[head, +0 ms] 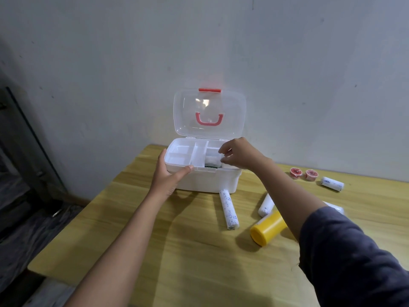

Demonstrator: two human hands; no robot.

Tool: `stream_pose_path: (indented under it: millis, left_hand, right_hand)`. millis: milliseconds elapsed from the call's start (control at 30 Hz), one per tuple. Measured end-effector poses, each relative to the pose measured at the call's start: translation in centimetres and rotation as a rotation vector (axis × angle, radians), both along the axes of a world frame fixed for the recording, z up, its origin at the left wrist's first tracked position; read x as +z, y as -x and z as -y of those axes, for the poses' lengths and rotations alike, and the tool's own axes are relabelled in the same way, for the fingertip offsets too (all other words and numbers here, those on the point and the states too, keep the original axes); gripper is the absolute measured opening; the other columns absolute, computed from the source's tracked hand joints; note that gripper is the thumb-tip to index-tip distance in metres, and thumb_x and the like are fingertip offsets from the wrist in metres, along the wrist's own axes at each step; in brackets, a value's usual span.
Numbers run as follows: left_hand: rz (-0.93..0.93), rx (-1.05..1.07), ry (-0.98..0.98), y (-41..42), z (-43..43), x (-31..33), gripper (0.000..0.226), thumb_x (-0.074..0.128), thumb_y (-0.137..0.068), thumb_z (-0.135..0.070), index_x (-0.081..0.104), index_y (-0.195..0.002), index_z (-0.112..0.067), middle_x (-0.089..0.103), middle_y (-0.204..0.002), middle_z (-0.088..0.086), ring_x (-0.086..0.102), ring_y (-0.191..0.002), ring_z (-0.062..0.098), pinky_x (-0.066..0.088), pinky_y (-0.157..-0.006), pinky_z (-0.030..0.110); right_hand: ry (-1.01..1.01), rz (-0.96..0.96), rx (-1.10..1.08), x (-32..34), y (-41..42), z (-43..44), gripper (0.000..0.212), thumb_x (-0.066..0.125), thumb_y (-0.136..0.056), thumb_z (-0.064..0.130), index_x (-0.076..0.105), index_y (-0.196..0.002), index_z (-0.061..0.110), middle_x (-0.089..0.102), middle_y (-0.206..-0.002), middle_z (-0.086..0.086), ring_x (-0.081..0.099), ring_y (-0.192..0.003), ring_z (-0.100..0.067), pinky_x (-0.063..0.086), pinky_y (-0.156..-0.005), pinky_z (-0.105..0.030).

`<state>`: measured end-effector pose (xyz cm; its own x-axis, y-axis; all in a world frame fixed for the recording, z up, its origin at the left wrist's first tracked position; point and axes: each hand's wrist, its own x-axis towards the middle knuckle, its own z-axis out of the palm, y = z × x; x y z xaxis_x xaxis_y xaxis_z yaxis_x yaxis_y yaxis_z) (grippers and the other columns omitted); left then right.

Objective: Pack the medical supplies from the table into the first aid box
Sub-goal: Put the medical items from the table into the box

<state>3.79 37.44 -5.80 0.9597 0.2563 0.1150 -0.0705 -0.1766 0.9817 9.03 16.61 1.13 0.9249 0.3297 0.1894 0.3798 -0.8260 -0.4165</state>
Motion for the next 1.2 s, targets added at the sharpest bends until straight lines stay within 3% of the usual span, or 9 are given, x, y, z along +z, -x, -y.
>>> stream_pose_path:
  millis: [133, 267, 400, 500, 600, 700, 800, 900, 1200]
  left_hand:
    - [0.021, 0.027, 0.007, 0.2, 0.5, 0.1, 0.095, 0.081, -0.075, -0.029, 0.023, -0.151, -0.022, 0.037, -0.152, -0.001, 0.035, -0.141, 0.019, 0.033, -0.115, 0.038]
    - [0.012, 0.051, 0.015, 0.4, 0.9, 0.2, 0.098, 0.080, -0.074, -0.032, 0.022, -0.152, -0.020, 0.033, -0.156, 0.000, 0.032, -0.143, 0.019, 0.031, -0.115, 0.037]
    - [0.026, 0.072, 0.037, 0.4, 1.3, 0.3, 0.109, 0.082, -0.056, -0.045, 0.030, -0.148, -0.019, 0.041, -0.151, 0.004, 0.040, -0.138, 0.022, 0.036, -0.114, 0.042]
    - [0.035, 0.083, 0.053, 0.5, 2.0, 0.3, 0.102, 0.082, -0.069, -0.033, 0.023, -0.151, -0.018, 0.034, -0.155, 0.004, 0.034, -0.142, 0.022, 0.033, -0.115, 0.038]
    - [0.036, 0.091, 0.058, 0.3, 2.2, -0.1, 0.101, 0.080, -0.074, -0.029, 0.018, -0.153, -0.018, 0.027, -0.159, 0.004, 0.028, -0.145, 0.022, 0.030, -0.116, 0.036]
    - [0.033, 0.087, 0.048, 0.3, 2.1, -0.1, 0.101, 0.080, -0.075, -0.029, 0.017, -0.153, -0.018, 0.025, -0.160, 0.003, 0.026, -0.146, 0.022, 0.028, -0.117, 0.036]
    - [0.029, 0.082, 0.030, 0.5, 2.2, -0.1, 0.100, 0.080, -0.075, -0.031, 0.017, -0.153, -0.019, 0.025, -0.160, 0.003, 0.027, -0.146, 0.022, 0.029, -0.117, 0.037]
    - [0.043, 0.085, 0.041, 0.6, 2.4, 0.0, 0.099, 0.080, -0.075, -0.028, 0.018, -0.153, -0.018, 0.026, -0.159, 0.003, 0.028, -0.145, 0.022, 0.030, -0.116, 0.035]
    - [0.056, 0.093, 0.079, 0.5, 2.5, 0.0, 0.096, 0.080, -0.076, -0.021, 0.021, -0.151, -0.016, 0.033, -0.155, 0.004, 0.034, -0.141, 0.020, 0.033, -0.111, 0.030]
  right_hand:
    - [-0.174, 0.026, -0.054, 0.6, 2.6, 1.8, 0.025, 0.062, -0.080, 0.007, 0.070, -0.103, 0.009, 0.072, -0.105, -0.004, 0.066, -0.095, -0.017, 0.047, -0.083, -0.021]
    - [-0.225, 0.073, -0.155, 1.1, 5.6, 4.6, 0.022, 0.062, -0.081, 0.009, 0.071, -0.101, 0.009, 0.073, -0.101, -0.008, 0.067, -0.092, -0.019, 0.049, -0.081, -0.023]
    - [-0.004, -0.038, -0.373, 0.7, 8.9, 7.5, 0.026, 0.060, -0.084, 0.023, 0.064, -0.107, 0.011, 0.067, -0.100, -0.009, 0.061, -0.099, -0.025, 0.043, -0.062, -0.024]
    - [0.209, -0.192, -0.535, -1.1, 11.2, 8.8, 0.049, 0.055, -0.088, 0.038, 0.052, -0.123, 0.003, 0.062, -0.116, -0.017, 0.058, -0.105, -0.032, 0.046, -0.073, -0.032]
    - [0.206, -0.325, -0.619, -3.2, 13.0, 9.1, 0.058, 0.050, -0.089, 0.047, 0.051, -0.120, -0.002, 0.061, -0.116, -0.017, 0.063, -0.089, -0.030, 0.048, -0.069, -0.034]
    - [0.109, -0.371, -0.680, -4.2, 13.5, 8.9, 0.063, 0.045, -0.088, 0.052, 0.048, -0.123, 0.001, 0.059, -0.118, -0.016, 0.063, -0.095, -0.030, 0.047, -0.072, -0.033]
    - [-0.081, -0.465, -0.698, -4.6, 13.2, 8.8, 0.044, 0.047, -0.089, 0.046, 0.051, -0.103, 0.005, 0.062, -0.079, -0.009, 0.062, -0.079, -0.026, 0.052, -0.075, -0.035]
    - [-0.293, -0.470, -0.753, -5.3, 12.6, 9.1, 0.032, 0.052, -0.087, 0.035, 0.053, -0.096, 0.004, 0.056, -0.065, -0.006, 0.056, -0.061, -0.019, 0.050, -0.067, -0.033]
    - [-0.827, -0.425, -0.736, -6.5, 11.5, 9.9, 0.023, 0.065, -0.077, 0.026, 0.054, -0.086, 0.007, 0.054, -0.076, -0.009, 0.055, -0.068, -0.022, 0.050, -0.066, -0.033]
